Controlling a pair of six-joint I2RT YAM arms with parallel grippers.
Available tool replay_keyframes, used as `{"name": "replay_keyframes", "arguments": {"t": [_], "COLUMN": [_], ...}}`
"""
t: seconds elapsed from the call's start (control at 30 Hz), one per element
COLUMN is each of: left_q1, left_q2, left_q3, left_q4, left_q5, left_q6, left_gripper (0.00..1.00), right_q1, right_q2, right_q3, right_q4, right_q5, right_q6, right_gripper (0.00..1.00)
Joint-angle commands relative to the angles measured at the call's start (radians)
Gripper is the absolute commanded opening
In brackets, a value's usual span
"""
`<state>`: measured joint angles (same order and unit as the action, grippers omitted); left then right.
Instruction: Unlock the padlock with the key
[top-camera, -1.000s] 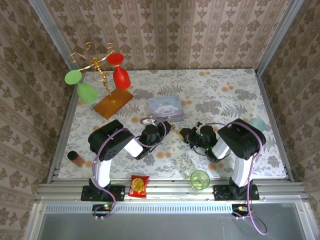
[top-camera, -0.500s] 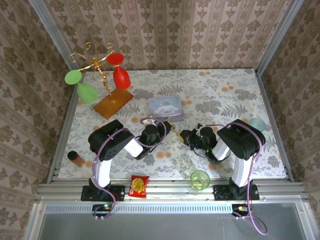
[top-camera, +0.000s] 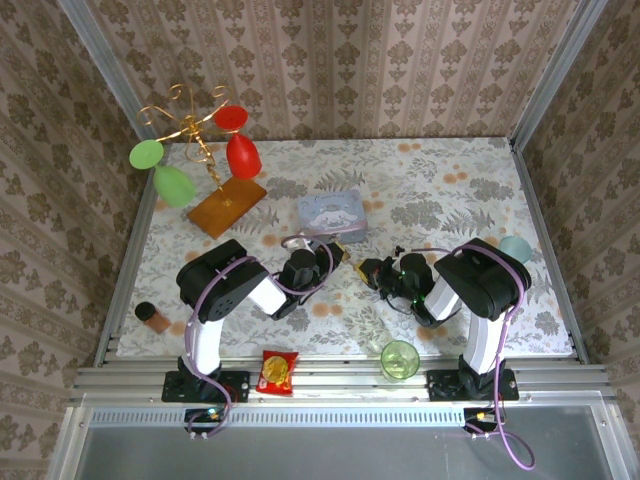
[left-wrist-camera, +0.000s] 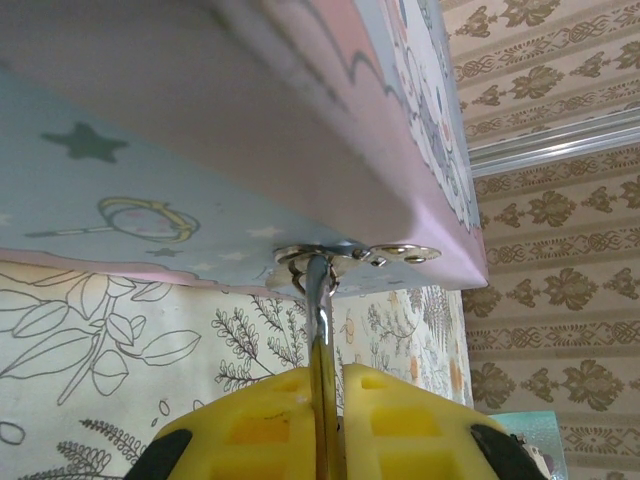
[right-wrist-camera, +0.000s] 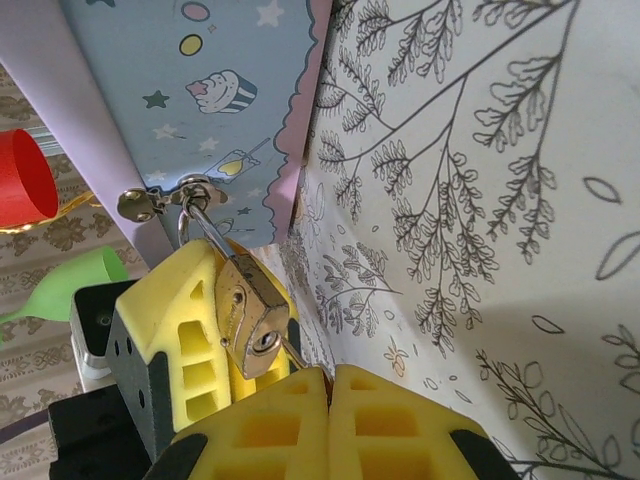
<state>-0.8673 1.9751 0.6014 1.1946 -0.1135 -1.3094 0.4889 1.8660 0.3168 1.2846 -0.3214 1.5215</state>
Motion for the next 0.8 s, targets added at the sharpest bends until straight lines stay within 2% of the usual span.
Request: {"name": "replay_keyframes", "arguments": {"t": [0.0,0.77], "left_q1": [-0.014,-0.014], "left_q2": [-0.012,0.007], "left_q3": [0.0,0.006], "left_q4": [0.067,0.087], "left_q5": [0.014,0.012], "left_q6": [0.007,-0.001], "left_gripper": [0.0,0.0], "right_q1": [0.001,-0.003], "right_q2": [-0.03,-0.055], "right_q3": [0.019,-0.029], "right_q4": [0.032,0.032], "right_q5": [0.021,0.028], "right_q6": [-0.027,-0.044], "right_gripper": [0.0,0.0]}}
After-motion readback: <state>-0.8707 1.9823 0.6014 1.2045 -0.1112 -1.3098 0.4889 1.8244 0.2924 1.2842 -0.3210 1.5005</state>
